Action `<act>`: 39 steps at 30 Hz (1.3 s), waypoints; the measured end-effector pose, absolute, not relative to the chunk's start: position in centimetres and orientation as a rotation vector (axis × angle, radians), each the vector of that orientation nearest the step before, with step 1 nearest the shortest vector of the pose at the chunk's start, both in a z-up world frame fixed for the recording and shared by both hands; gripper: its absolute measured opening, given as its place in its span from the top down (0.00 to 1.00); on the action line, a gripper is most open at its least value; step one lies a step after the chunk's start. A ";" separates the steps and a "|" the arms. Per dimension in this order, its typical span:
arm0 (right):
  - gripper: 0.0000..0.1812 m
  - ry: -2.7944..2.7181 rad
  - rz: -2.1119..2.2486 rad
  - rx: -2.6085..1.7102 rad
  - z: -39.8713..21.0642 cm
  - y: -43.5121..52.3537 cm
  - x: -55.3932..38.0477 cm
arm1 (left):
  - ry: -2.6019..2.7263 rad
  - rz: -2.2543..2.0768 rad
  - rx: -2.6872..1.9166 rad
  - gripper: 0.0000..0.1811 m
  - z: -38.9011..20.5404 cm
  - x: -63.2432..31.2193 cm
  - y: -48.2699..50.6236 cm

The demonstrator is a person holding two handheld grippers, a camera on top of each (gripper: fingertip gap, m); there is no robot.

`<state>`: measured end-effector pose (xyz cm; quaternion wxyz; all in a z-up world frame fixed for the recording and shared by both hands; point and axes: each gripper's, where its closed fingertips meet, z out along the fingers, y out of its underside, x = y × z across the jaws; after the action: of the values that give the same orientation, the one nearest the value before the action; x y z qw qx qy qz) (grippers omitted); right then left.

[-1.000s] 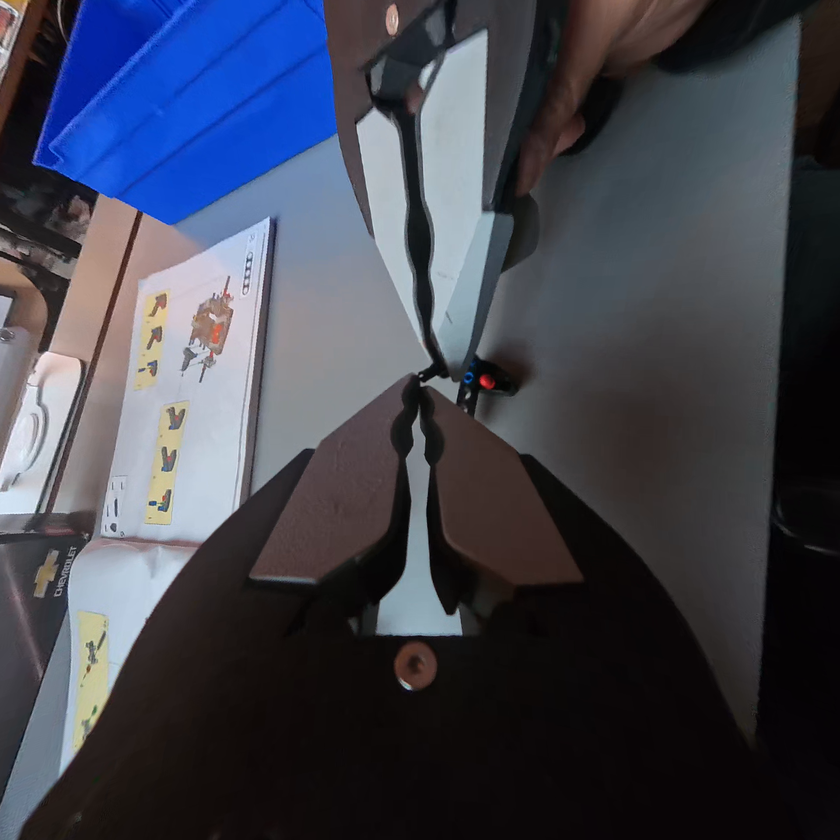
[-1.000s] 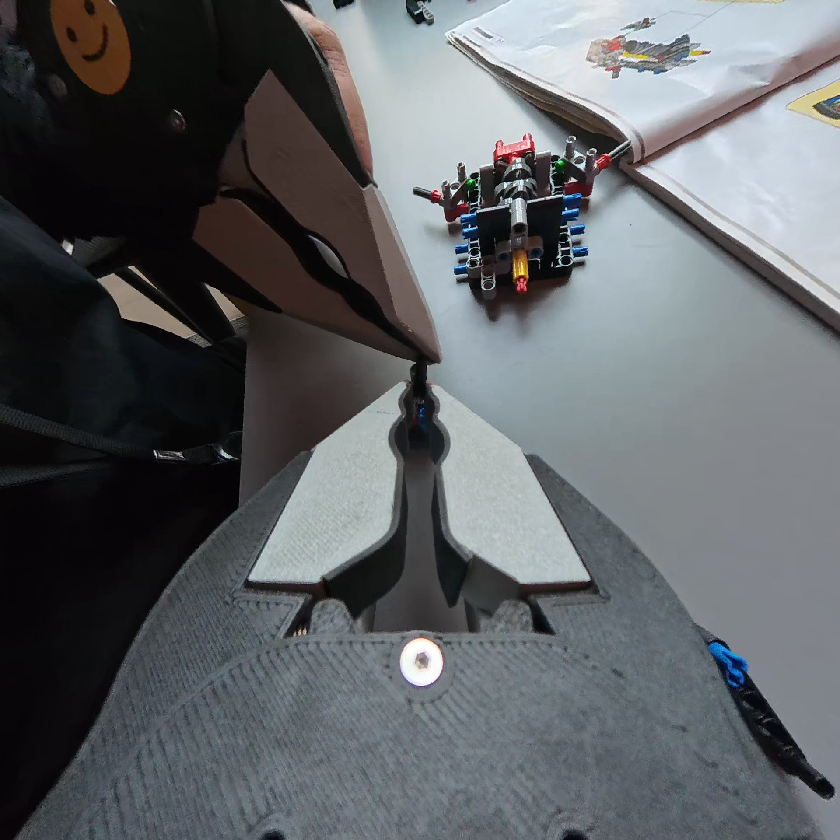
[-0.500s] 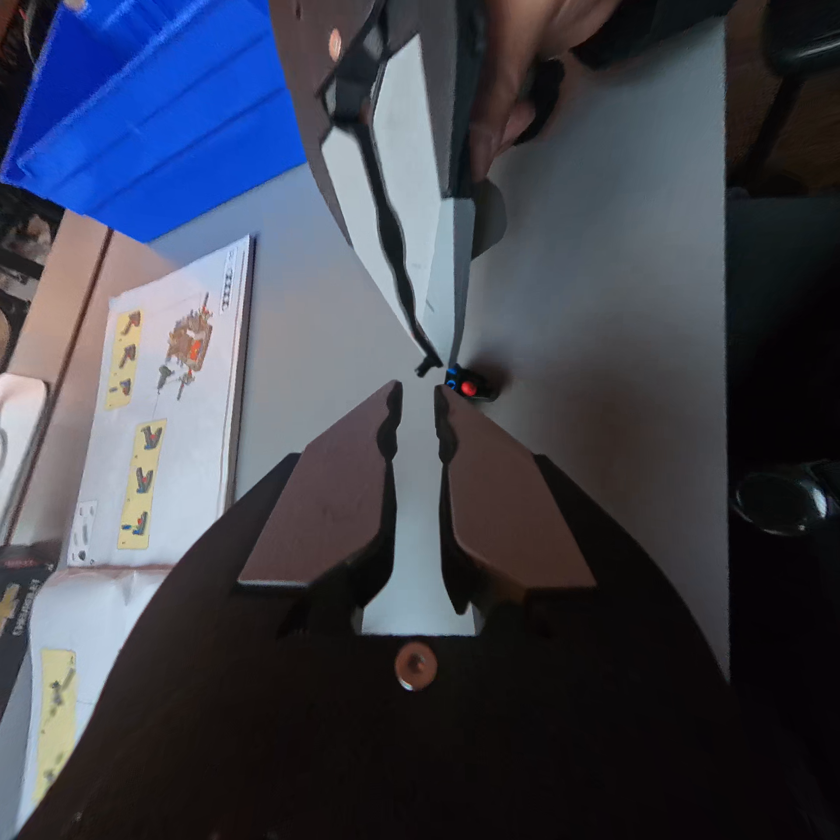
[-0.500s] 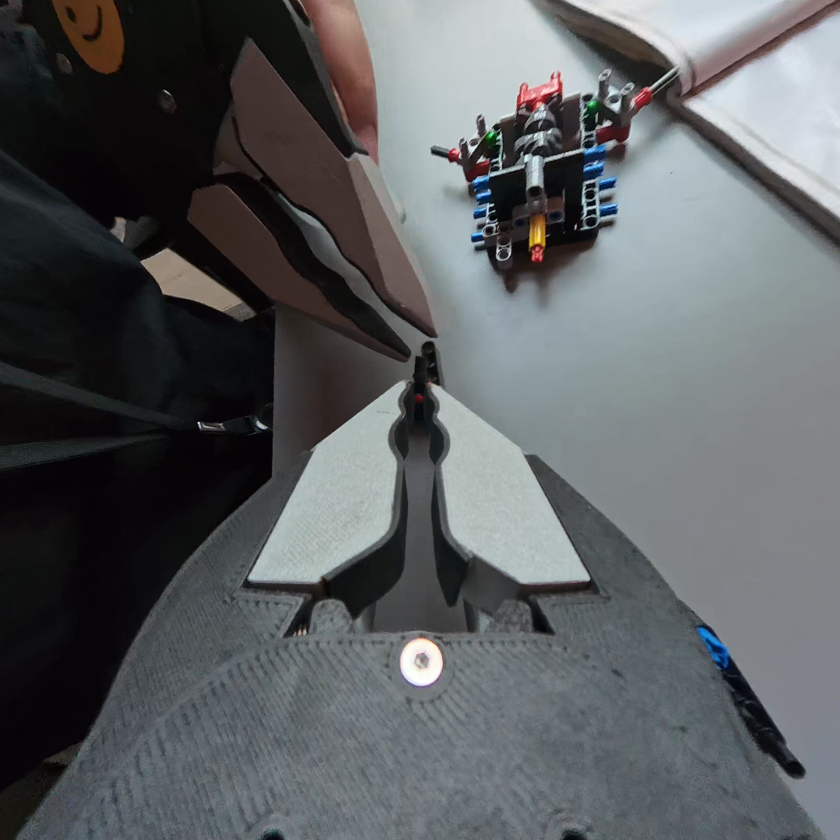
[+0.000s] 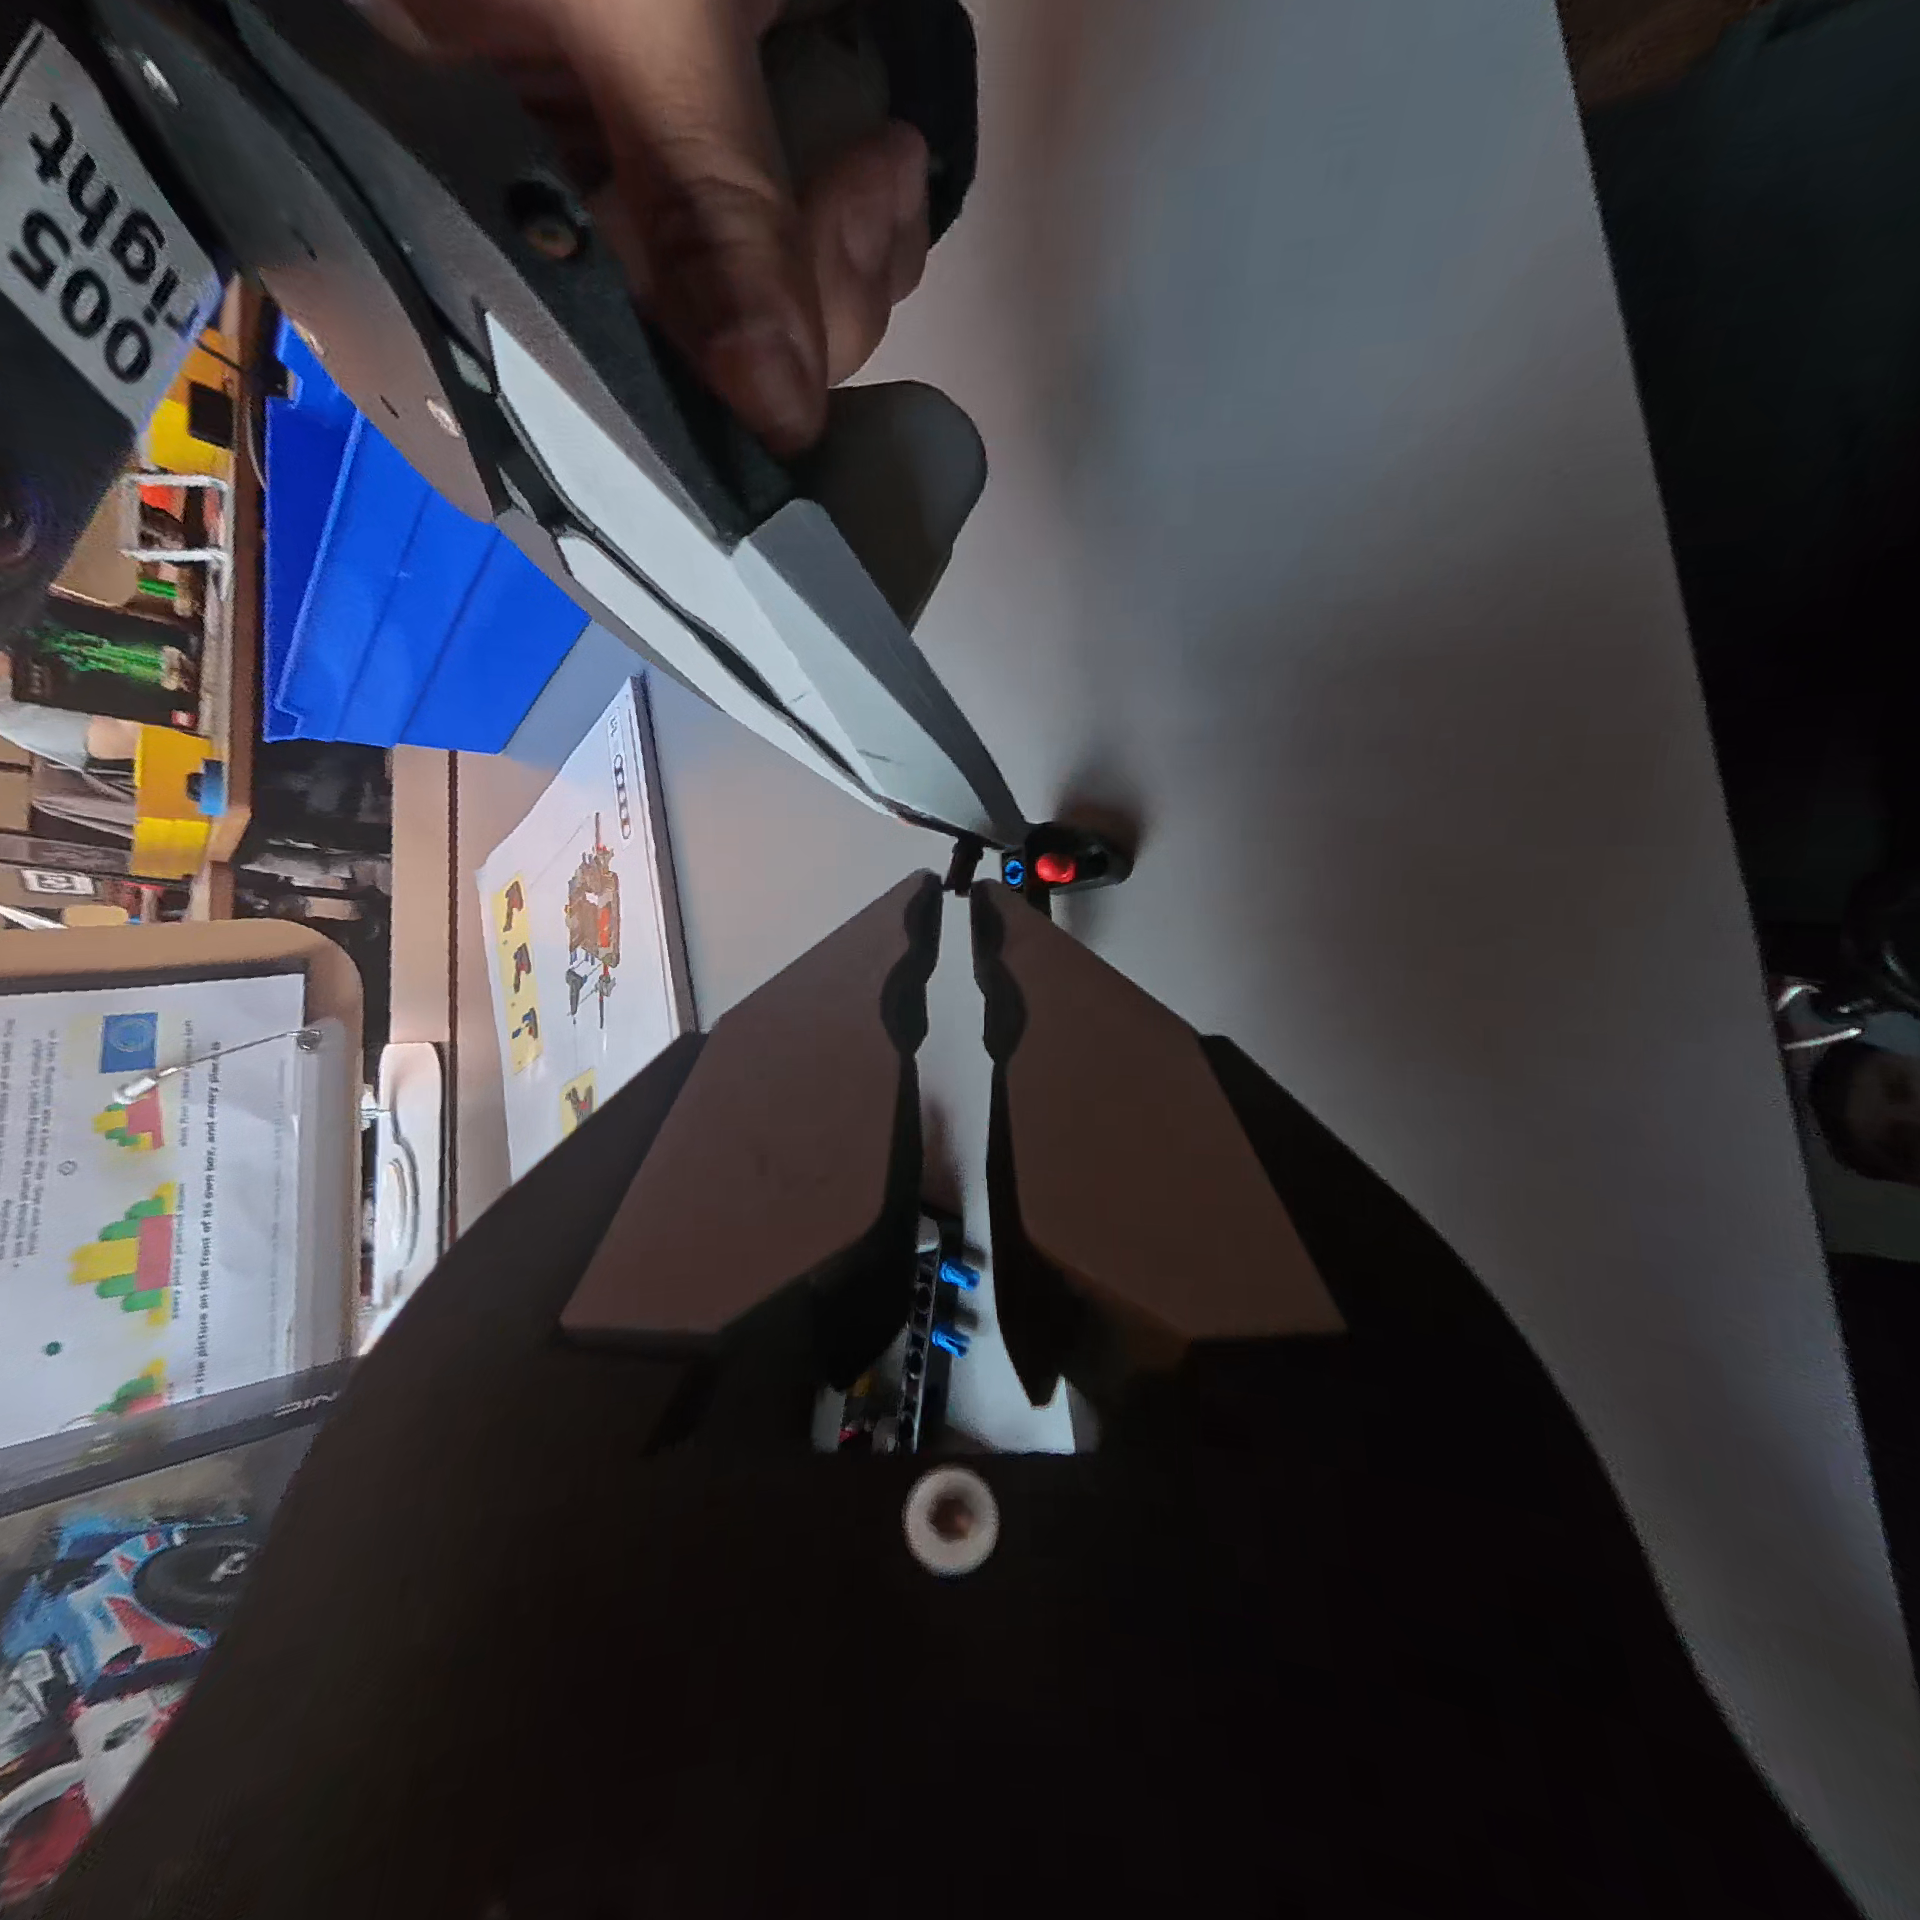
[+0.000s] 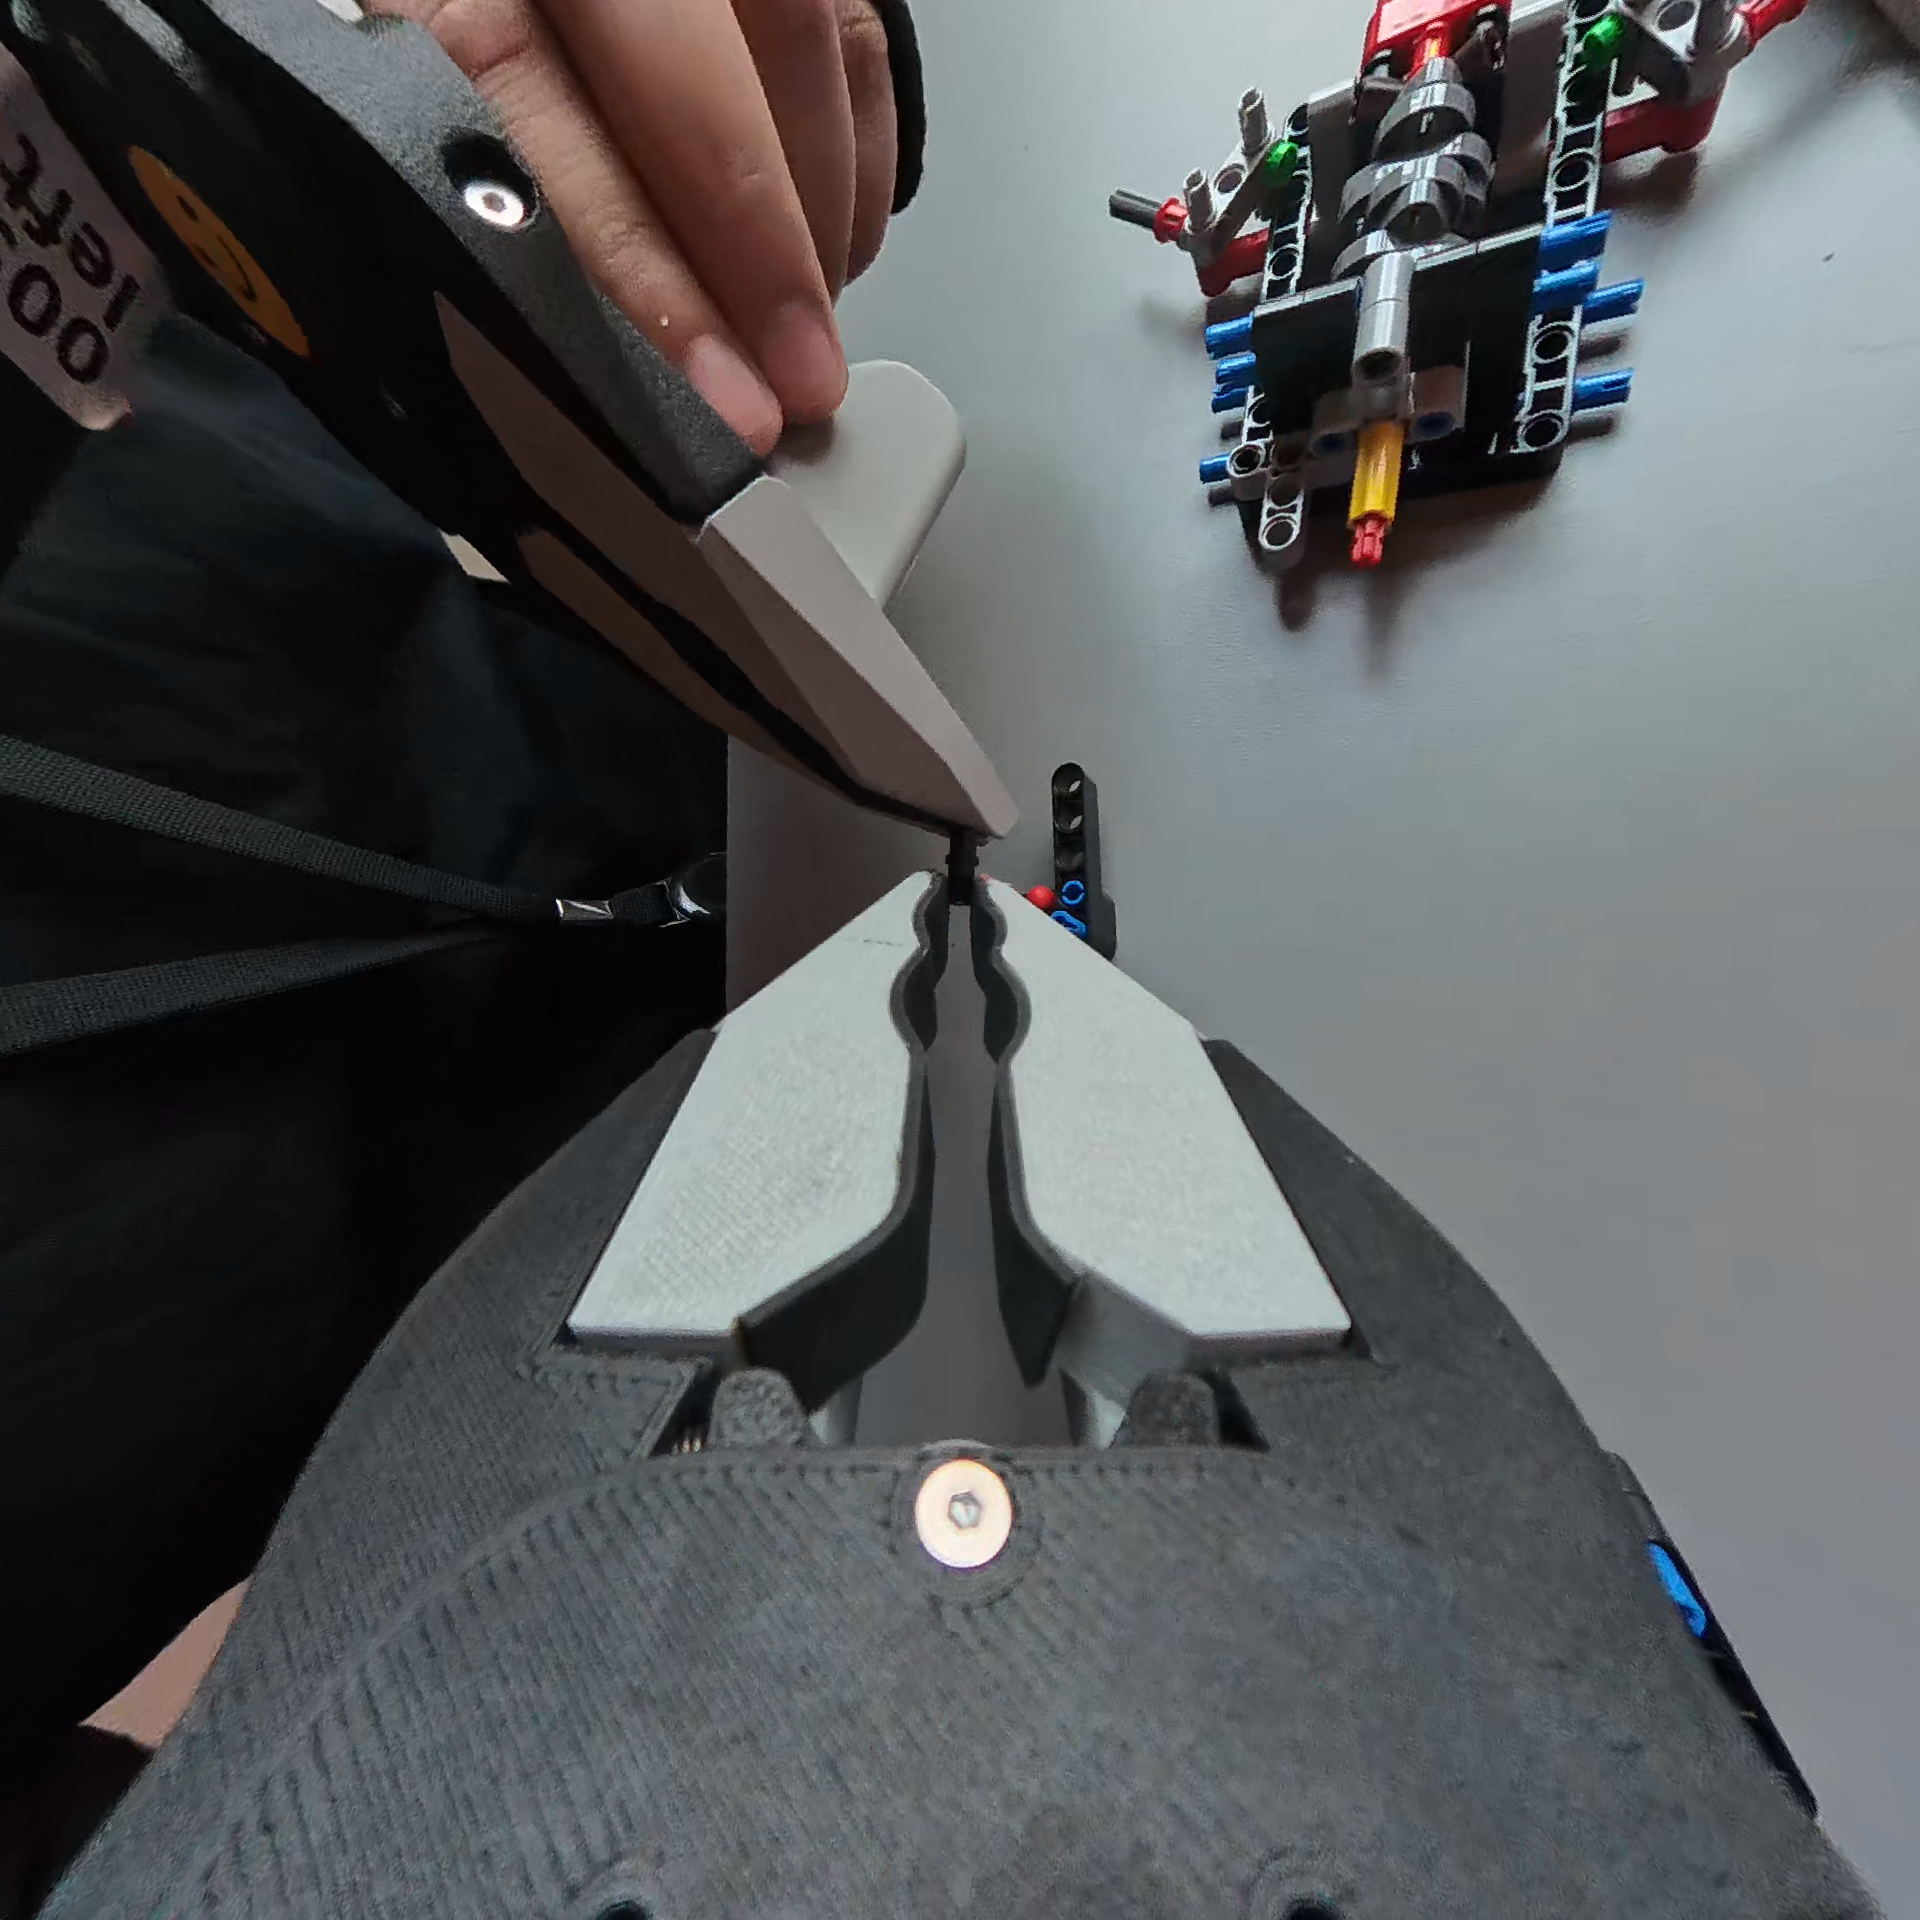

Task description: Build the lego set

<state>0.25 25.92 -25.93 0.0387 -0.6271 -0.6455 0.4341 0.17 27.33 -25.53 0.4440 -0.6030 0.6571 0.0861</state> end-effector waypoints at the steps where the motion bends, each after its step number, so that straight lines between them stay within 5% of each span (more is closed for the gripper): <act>1: 1.00 -1.982 1.339 -1.930 -25.9 25.9 0.3 | 1.633 0.219 -1.486 0.99 -25.6 0.2 27.3; 10: 1.00 -1.961 1.407 -1.940 -26.0 25.6 0.1 | 1.670 0.272 -1.438 0.99 -25.8 0.3 27.0; 21: 0.99 -1.793 1.252 -1.695 -24.7 26.9 -0.4 | 1.357 -0.265 -1.860 0.99 -25.0 0.2 27.3; 39: 1.00 -1.704 1.435 -1.812 -25.1 26.9 0.0 | 1.369 -0.212 -1.820 0.98 -25.5 -0.2 27.3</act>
<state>0.02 26.91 -25.09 0.1346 -0.6254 -0.5878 0.4951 -0.19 27.31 -25.52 0.4143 -0.7244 0.5446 -0.0844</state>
